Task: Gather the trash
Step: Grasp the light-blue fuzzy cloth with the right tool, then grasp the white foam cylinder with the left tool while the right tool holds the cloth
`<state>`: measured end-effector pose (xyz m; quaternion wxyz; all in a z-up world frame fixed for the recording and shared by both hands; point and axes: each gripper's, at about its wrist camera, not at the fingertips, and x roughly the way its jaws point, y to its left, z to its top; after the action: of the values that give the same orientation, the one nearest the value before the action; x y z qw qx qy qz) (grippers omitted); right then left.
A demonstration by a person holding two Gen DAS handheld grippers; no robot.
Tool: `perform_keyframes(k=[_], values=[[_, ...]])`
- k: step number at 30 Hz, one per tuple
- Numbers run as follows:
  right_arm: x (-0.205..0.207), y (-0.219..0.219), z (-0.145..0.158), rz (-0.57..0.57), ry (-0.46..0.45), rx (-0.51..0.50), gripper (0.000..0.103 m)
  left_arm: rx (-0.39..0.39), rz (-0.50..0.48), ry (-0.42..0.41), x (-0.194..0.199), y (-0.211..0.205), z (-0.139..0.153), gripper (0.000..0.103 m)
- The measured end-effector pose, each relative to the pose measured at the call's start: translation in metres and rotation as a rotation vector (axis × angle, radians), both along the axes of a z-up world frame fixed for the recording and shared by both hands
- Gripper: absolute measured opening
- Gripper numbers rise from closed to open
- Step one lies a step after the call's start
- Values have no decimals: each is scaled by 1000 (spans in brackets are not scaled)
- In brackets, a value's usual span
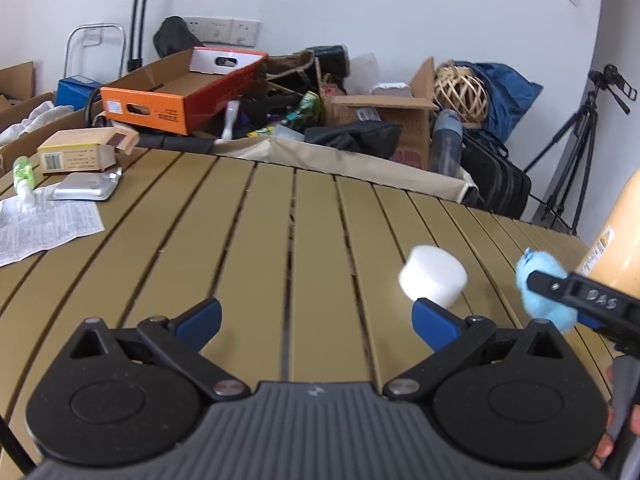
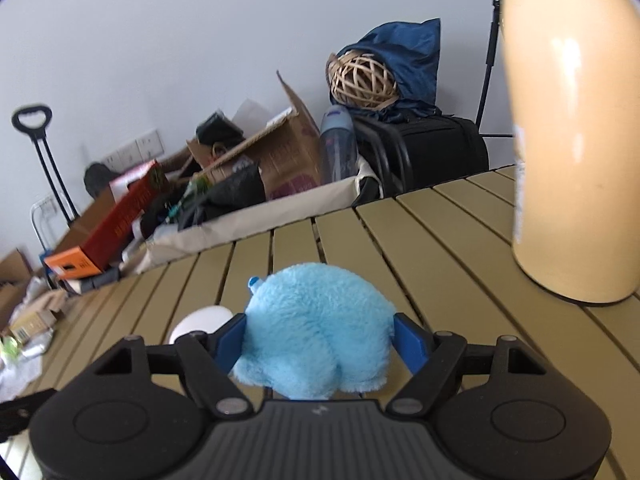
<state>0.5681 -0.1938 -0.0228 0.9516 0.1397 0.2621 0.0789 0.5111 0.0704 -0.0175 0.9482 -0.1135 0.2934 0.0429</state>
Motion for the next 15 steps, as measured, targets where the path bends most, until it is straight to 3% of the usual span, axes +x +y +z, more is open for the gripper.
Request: perform_keyframes(k=[6, 15], values=[[-17, -47, -6, -72, -4, 128, 76, 0, -67, 34, 14, -41, 8, 103], [-34, -101, -15, -146, -52, 288, 76, 159, -83, 37, 50, -109, 11, 103]])
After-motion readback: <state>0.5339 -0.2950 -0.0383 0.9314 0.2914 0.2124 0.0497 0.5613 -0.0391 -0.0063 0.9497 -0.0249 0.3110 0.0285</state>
